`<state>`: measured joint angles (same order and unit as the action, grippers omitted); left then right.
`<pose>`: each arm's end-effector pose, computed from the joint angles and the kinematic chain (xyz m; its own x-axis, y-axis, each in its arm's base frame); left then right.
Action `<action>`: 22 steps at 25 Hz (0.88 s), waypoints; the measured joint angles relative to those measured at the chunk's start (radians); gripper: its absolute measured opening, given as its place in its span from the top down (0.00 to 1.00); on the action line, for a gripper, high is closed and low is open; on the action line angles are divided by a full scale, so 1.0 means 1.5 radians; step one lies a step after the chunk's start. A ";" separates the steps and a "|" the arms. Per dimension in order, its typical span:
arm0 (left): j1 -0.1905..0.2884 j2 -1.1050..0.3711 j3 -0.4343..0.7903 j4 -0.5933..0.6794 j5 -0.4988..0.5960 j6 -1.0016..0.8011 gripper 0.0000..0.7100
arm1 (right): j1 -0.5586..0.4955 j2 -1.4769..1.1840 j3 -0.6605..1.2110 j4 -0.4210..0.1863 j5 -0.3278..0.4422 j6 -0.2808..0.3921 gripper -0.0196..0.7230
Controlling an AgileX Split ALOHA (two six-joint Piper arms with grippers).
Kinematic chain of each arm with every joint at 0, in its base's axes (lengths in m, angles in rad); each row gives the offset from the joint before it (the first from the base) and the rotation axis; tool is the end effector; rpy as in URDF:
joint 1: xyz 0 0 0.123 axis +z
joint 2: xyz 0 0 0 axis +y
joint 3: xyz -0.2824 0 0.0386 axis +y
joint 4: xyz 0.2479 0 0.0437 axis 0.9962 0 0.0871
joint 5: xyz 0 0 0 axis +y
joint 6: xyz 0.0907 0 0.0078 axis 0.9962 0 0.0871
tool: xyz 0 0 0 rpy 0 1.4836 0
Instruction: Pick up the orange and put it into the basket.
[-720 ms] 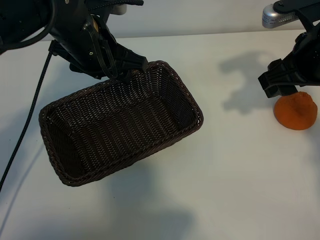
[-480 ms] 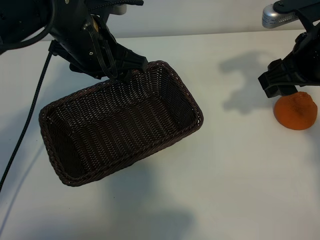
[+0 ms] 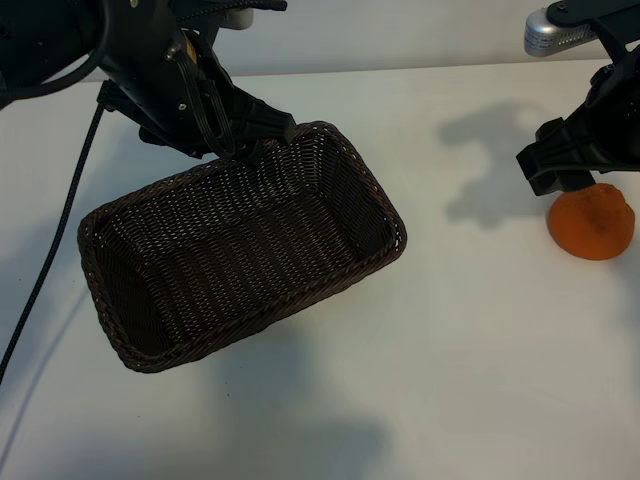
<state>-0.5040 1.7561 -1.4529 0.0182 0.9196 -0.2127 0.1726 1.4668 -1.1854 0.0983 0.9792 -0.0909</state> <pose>0.3315 -0.1813 0.2786 -0.8736 0.2531 -0.4157 0.3088 0.9484 -0.0716 0.2889 0.0579 0.2974 -0.8997 -0.1932 -0.3915 -0.2349 0.9701 0.0610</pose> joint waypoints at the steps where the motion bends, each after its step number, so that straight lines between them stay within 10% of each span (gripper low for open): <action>1: 0.000 0.000 0.000 0.000 0.000 0.000 0.21 | 0.000 0.000 0.000 0.000 0.000 0.000 0.17; 14: 0.000 -0.002 0.001 0.012 0.020 -0.032 0.21 | 0.000 0.000 0.000 0.000 0.000 0.000 0.17; 22: 0.000 -0.154 0.182 0.109 -0.014 -0.237 0.21 | 0.000 0.000 0.000 0.000 0.004 0.000 0.17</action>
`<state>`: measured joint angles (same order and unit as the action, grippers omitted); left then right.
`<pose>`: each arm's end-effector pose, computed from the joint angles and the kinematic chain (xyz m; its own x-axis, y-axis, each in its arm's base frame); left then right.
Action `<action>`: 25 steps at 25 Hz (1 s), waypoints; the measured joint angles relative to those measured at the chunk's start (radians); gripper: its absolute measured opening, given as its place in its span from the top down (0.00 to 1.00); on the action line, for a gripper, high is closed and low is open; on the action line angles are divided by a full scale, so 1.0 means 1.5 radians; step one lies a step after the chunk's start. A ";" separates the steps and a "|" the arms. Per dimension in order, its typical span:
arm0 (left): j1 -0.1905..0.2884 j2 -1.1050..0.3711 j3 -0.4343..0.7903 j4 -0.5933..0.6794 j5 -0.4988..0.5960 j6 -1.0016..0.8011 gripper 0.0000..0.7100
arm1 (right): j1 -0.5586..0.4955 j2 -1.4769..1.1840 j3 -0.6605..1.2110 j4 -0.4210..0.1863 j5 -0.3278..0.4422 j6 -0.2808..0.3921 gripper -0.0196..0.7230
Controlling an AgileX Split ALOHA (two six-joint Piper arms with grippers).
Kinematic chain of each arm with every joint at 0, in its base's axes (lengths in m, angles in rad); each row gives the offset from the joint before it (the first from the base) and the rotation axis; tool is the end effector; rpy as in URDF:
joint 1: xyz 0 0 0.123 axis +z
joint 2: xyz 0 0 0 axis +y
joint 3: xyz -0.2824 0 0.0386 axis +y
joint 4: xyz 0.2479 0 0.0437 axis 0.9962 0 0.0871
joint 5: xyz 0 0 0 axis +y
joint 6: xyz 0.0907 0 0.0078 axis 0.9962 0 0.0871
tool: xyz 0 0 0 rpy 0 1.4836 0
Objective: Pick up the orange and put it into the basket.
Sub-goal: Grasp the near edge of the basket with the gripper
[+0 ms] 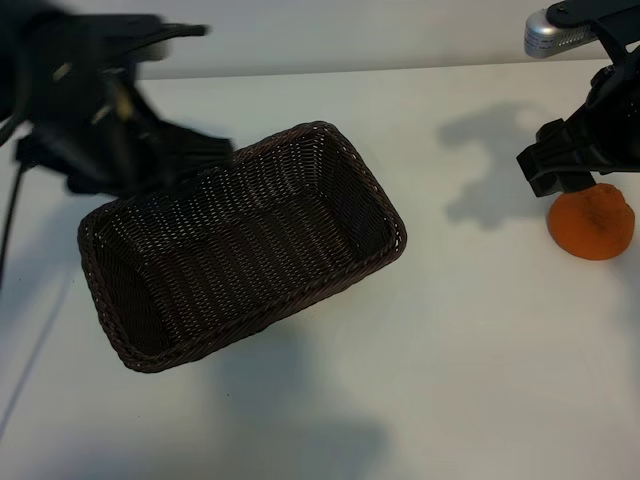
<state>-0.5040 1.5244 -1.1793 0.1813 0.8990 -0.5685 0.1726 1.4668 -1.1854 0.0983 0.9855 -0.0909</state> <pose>0.2779 -0.1386 0.2819 -0.9054 0.0026 -0.4245 0.0330 0.9974 -0.0643 0.2884 0.0578 0.2972 -0.9019 -0.1941 -0.3858 -0.2351 0.9700 0.0615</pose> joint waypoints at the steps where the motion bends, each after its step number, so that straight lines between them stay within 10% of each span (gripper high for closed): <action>1: 0.000 -0.027 0.027 0.011 -0.005 -0.023 0.21 | 0.000 0.000 0.000 0.000 0.000 0.000 0.17; 15: 0.013 -0.168 0.261 0.160 -0.043 -0.353 0.21 | 0.000 0.000 0.000 0.000 0.004 0.000 0.17; 25: 0.093 -0.106 0.268 0.066 -0.156 -0.292 0.21 | 0.000 0.000 0.000 0.001 0.004 0.000 0.17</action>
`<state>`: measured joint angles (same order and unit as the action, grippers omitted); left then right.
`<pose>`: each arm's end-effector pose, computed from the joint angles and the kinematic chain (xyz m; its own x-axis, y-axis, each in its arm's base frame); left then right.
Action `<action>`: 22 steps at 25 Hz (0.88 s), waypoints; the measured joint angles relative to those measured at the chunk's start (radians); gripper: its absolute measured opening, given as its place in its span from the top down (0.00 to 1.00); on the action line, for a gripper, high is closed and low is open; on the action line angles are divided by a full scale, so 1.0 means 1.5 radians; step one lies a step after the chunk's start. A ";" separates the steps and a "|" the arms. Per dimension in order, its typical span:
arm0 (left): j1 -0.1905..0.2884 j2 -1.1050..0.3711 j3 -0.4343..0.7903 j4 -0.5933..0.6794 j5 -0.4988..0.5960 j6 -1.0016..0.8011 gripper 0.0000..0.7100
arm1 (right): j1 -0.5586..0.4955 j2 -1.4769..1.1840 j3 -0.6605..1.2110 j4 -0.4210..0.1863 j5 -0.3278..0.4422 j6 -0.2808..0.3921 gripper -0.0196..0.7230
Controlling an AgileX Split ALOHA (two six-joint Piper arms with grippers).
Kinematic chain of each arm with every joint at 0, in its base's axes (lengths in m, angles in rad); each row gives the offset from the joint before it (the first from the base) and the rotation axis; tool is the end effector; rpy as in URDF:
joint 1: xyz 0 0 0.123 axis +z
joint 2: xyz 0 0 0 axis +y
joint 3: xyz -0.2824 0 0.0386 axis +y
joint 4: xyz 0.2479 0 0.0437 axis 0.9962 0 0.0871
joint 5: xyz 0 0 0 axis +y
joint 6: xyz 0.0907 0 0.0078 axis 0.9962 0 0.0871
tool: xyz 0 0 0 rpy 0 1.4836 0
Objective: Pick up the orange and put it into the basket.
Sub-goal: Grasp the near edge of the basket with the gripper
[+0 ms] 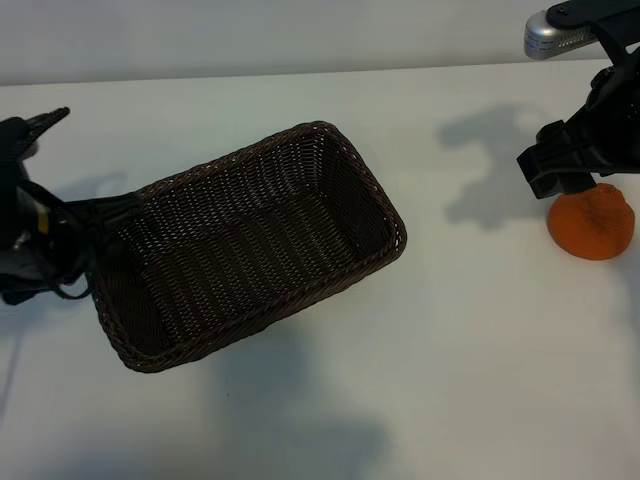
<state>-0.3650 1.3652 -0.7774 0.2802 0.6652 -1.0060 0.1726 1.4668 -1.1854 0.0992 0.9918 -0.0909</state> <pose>0.2367 -0.0738 0.2244 -0.8051 -0.4367 -0.4014 -0.3980 0.8995 -0.1802 0.2878 0.0578 0.2970 -0.9043 -0.1946 -0.3800 -0.2351 0.9699 0.0629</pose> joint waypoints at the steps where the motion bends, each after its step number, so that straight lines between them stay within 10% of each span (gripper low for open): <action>1: 0.002 0.011 0.000 -0.009 -0.008 0.005 0.21 | 0.000 0.000 0.000 0.000 0.000 0.000 0.17; 22: 0.002 0.189 0.004 -0.072 -0.093 0.054 0.22 | 0.000 0.000 0.000 0.000 0.000 0.000 0.17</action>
<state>-0.3616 1.6488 -0.7711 0.1717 0.5262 -0.9250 0.1726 1.4668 -1.1854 0.0992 0.9918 -0.0909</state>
